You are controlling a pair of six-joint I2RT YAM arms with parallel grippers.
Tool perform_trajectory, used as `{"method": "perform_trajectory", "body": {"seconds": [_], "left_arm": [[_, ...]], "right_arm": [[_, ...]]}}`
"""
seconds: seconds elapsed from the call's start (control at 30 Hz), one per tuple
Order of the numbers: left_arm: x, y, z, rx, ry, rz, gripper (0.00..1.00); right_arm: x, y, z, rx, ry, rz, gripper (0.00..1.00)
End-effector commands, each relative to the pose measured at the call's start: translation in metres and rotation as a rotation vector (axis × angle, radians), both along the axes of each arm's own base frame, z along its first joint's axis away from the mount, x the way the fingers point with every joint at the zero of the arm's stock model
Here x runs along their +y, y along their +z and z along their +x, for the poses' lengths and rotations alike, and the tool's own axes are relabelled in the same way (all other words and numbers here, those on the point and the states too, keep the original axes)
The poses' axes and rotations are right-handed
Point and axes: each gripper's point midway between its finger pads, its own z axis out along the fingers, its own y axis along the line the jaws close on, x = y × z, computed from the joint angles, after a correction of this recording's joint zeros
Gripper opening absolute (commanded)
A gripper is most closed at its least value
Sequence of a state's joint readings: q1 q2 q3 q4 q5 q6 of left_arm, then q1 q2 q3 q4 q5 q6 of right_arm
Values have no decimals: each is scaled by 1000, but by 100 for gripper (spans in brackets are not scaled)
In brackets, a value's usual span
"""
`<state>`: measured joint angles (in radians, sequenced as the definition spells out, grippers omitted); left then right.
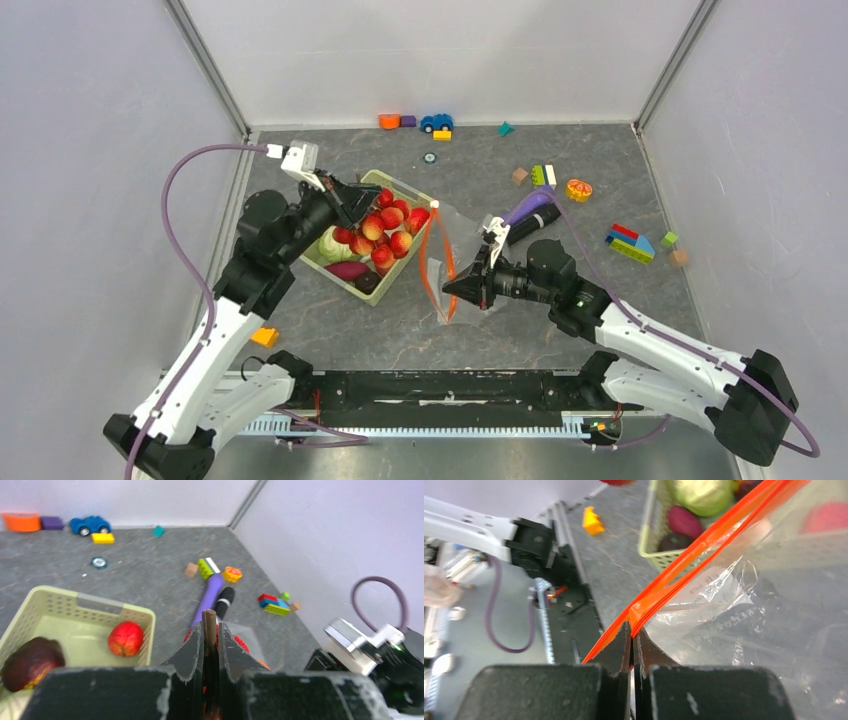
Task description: Place the food in the zip-top bag and seal the zipper
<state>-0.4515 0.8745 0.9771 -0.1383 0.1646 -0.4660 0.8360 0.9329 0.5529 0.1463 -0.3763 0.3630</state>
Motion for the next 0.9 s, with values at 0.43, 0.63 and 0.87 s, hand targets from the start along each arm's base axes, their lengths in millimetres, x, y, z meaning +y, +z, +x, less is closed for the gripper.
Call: {"method": "perform_trajectory", "body": {"seconds": [0.43,0.63,0.87], "left_arm": [[-34,71,-86,-235,-414,-314,2],[-50,44,-96,-196,-568,-463,2],[-68,36,-100,-176,-667,-518,2]], "right_arm": [[38,27,-44,286,286,269,0],[38,27,-43,264,298,281,0],[38,25,-46,262,311,282,0]]}}
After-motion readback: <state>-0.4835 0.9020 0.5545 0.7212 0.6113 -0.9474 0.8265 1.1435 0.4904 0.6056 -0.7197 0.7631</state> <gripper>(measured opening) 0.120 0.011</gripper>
